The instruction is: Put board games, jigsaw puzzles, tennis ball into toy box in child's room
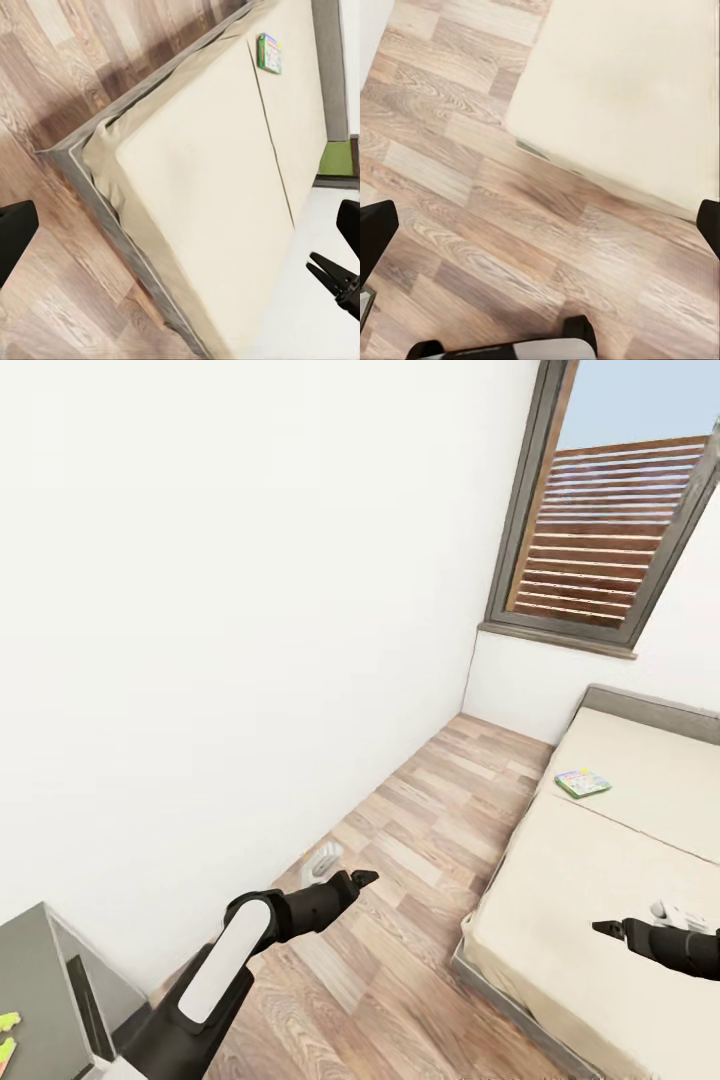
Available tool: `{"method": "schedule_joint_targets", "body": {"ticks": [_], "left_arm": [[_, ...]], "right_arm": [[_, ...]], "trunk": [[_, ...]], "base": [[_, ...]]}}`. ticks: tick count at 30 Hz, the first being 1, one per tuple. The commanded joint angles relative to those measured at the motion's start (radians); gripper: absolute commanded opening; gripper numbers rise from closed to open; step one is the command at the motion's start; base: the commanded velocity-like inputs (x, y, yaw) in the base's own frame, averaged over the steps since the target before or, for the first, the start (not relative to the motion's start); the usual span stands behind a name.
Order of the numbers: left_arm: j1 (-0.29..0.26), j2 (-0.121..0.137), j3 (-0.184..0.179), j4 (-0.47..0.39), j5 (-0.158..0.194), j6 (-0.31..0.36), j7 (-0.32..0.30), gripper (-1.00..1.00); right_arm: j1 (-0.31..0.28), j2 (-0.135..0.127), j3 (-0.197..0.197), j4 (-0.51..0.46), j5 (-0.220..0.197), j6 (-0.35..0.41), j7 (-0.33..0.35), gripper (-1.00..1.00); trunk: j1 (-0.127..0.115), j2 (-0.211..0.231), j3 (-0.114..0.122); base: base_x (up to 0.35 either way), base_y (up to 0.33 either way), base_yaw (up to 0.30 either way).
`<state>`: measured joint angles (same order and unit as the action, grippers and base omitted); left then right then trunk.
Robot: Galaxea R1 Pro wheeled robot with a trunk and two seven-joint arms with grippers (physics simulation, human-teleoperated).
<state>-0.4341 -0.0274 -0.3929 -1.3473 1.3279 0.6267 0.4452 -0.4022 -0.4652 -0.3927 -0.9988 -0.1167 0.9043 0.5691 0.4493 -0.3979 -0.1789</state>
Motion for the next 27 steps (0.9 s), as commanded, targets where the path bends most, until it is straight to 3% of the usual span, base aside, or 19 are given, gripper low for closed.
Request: {"method": "schedule_joint_targets", "body": {"ticks": [1, 17, 27], "left_arm": [[-0.001, -0.001, 0.0, 0.002, 0.01, 0.0, 0.01, 1.0], [0.002, 0.001, -0.001, 0.015, 0.007, -0.004, 0.003, 1.0], [0.003, 0.006, -0.003, 0.016, 0.007, -0.004, 0.002, 1.0]], "right_arm": [[-0.001, 0.001, 0.003, 0.0, -0.006, 0.007, -0.002, 1.0], [-0.001, 0.002, 0.011, -0.001, 0.002, 0.005, 0.001, 1.0], [-0.001, 0.002, 0.01, -0.006, 0.003, 0.002, 0.002, 1.0]], "trunk": [[0.001, -0.002, -0.001], [0.001, -0.002, 0.014], [0.001, -0.002, 0.023]], "base": [[0.0, 0.0, -0.25], [0.015, 0.0, -0.25], [0.204, 0.0, -0.25]]}}
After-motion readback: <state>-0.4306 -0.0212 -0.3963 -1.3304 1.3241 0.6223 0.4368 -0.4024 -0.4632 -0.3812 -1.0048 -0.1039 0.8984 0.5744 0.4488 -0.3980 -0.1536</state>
